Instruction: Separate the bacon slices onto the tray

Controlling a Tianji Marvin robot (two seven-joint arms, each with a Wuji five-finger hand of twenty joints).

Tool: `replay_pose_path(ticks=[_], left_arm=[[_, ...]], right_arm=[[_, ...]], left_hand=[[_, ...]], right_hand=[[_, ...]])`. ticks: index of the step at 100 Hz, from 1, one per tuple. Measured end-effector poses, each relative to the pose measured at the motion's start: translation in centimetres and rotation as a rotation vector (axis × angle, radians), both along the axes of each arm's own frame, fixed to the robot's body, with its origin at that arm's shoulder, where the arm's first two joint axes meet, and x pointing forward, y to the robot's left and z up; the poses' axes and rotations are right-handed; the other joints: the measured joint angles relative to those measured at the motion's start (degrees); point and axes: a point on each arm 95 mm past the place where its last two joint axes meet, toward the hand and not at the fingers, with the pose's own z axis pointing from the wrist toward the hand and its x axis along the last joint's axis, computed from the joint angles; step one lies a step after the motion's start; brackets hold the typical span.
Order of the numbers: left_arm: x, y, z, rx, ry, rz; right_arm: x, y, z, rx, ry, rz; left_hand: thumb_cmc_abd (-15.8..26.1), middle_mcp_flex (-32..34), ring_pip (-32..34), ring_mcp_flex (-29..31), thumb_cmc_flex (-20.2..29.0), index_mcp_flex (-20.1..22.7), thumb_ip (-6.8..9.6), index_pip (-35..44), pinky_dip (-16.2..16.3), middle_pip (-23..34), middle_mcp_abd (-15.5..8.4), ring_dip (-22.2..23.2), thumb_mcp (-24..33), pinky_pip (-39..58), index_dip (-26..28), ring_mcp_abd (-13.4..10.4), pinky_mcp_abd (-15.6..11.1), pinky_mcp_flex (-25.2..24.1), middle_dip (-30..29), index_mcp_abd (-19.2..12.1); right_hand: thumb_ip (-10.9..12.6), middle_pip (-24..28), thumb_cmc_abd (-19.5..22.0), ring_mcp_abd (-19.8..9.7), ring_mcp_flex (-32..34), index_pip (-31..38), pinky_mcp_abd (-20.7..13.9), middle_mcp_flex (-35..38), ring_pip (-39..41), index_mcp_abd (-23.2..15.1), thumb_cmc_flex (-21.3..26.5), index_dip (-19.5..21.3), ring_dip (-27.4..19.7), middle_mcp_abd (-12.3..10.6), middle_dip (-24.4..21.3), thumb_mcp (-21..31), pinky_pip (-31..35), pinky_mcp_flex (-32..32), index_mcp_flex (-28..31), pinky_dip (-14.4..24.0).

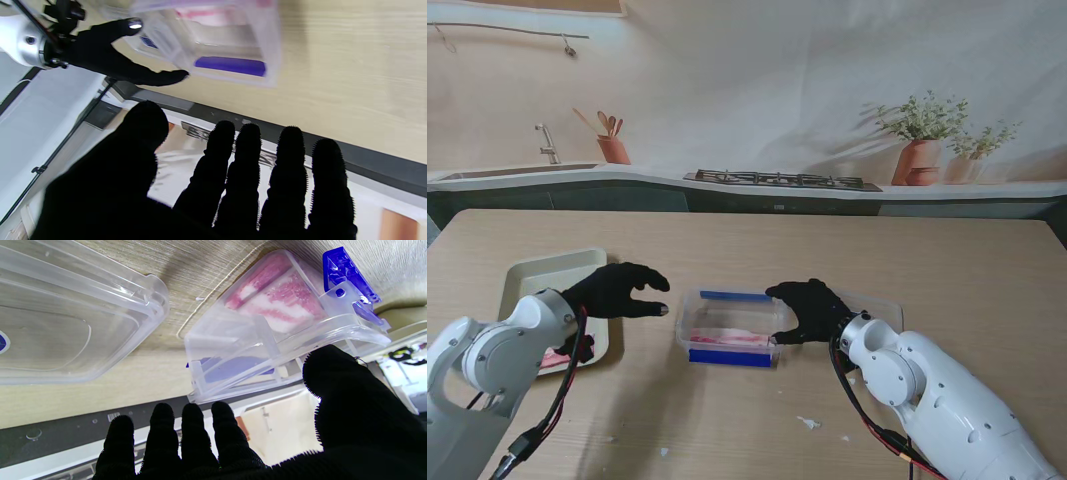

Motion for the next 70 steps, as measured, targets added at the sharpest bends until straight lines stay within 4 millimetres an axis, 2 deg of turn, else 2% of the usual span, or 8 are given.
replay_pose_path(ticks=[12,17,22,27,35,38,48,70], left_arm=[[0.5,-3.1,0.4,-0.011,0.055,-0.044],[0.8,-4.2,0.6,-0.015,0.065,-0.06],[1.1,-5.2,0.5,-0.029,0.089,-0.065],[1.3,-6.2,0.3,-0.06,0.127,-0.057],[1.8,-7.7,-0.5,-0.107,0.191,-0.039],[2.0,-8.3,-0.8,-0.106,0.198,-0.04],[2.4,-9.9,-2.0,-0.083,0.221,-0.06],[2.8,-12.1,-3.7,-0.078,0.291,-0.064]], right_arm=[[0.0,0.0,0.0,0.001,-0.001,0.0],[0.0,0.0,0.0,0.002,-0.001,0.0],[0.0,0.0,0.0,0.003,-0.001,-0.001],[0.0,-0.1,0.0,0.003,-0.001,-0.002],[0.0,-0.1,0.0,0.005,-0.001,-0.003],[0.0,-0.1,0.0,0.005,-0.001,-0.004],[0.0,-0.1,0.0,0.006,0.0,-0.005],[0.0,-0.2,0.0,0.007,0.002,-0.007]], left_hand=[[0.75,0.0,0.0,0.01,1.04,0.0,0.0,0.01,0.04,0.01,0.74,0.01,-2.1,0.67,0.01,0.18,0.02,0.8,0.0,0.33],[2.87,0.0,0.0,0.01,2.38,0.0,0.01,-0.59,0.04,-0.04,0.97,0.01,-2.56,0.67,0.01,0.21,0.02,1.08,0.0,0.64],[3.66,0.0,0.0,0.01,2.95,0.0,0.12,-1.35,0.04,-0.34,1.62,0.01,-3.27,0.67,-0.05,0.81,0.02,2.64,0.0,1.16],[4.19,0.0,0.0,0.01,3.25,0.45,0.67,-2.69,0.03,-0.46,2.35,0.01,-3.21,0.68,-0.78,1.59,0.02,2.06,0.0,1.75],[4.19,0.01,0.0,0.01,4.37,0.58,0.69,-2.84,0.02,-0.47,3.04,0.01,-3.88,0.68,-1.33,2.3,0.02,2.82,0.0,2.4],[4.19,0.01,0.0,0.01,4.86,0.58,1.2,-3.3,0.01,-0.48,3.09,0.01,-3.8,0.68,-1.39,2.5,0.02,2.82,0.0,2.64],[4.19,0.01,0.0,0.01,4.89,1.29,1.25,-4.26,-0.54,-1.16,3.78,-1.1,-3.8,0.68,-2.04,3.24,0.02,2.51,0.0,3.41],[4.87,-0.79,-2.42,-1.63,5.04,1.92,1.28,-5.71,-2.92,-3.52,5.09,-4.63,-3.77,-0.89,-2.77,3.79,0.02,2.89,-1.91,4.48]], right_hand=[[0.0,0.0,0.0,0.0,0.0,0.0,0.0,0.01,0.0,0.0,0.0,0.0,0.0,0.0,0.0,0.0,0.0,0.0,0.0,0.0],[0.0,0.01,0.0,0.0,0.0,0.0,0.0,0.01,0.0,0.0,0.01,0.0,0.0,0.0,0.0,0.0,0.0,0.0,0.0,0.0],[0.0,0.01,0.0,0.0,0.0,0.0,0.0,0.01,0.0,0.0,0.01,0.0,0.0,0.0,0.0,0.0,0.0,0.0,0.0,0.0],[0.0,0.02,0.0,0.0,0.0,0.0,0.0,0.01,0.0,0.0,0.01,0.0,0.0,0.0,0.0,0.0,0.0,0.0,0.0,0.0],[0.0,0.02,0.0,0.0,0.0,0.0,0.0,0.01,0.0,0.0,0.01,0.0,0.0,0.0,0.0,0.0,0.0,0.0,0.0,0.0],[0.0,0.02,0.0,0.0,0.0,0.0,0.0,0.01,0.0,0.0,0.01,0.0,0.0,0.0,0.0,0.0,0.0,0.0,0.0,0.0],[0.0,0.02,0.0,0.0,0.0,0.0,0.0,0.01,0.0,0.0,0.01,0.0,0.0,0.0,0.0,0.0,0.0,0.0,0.0,0.0],[0.0,0.03,0.0,0.0,0.0,0.0,0.0,0.02,0.0,0.0,0.01,0.0,0.0,0.0,0.0,0.0,0.0,0.0,0.0,0.0]])
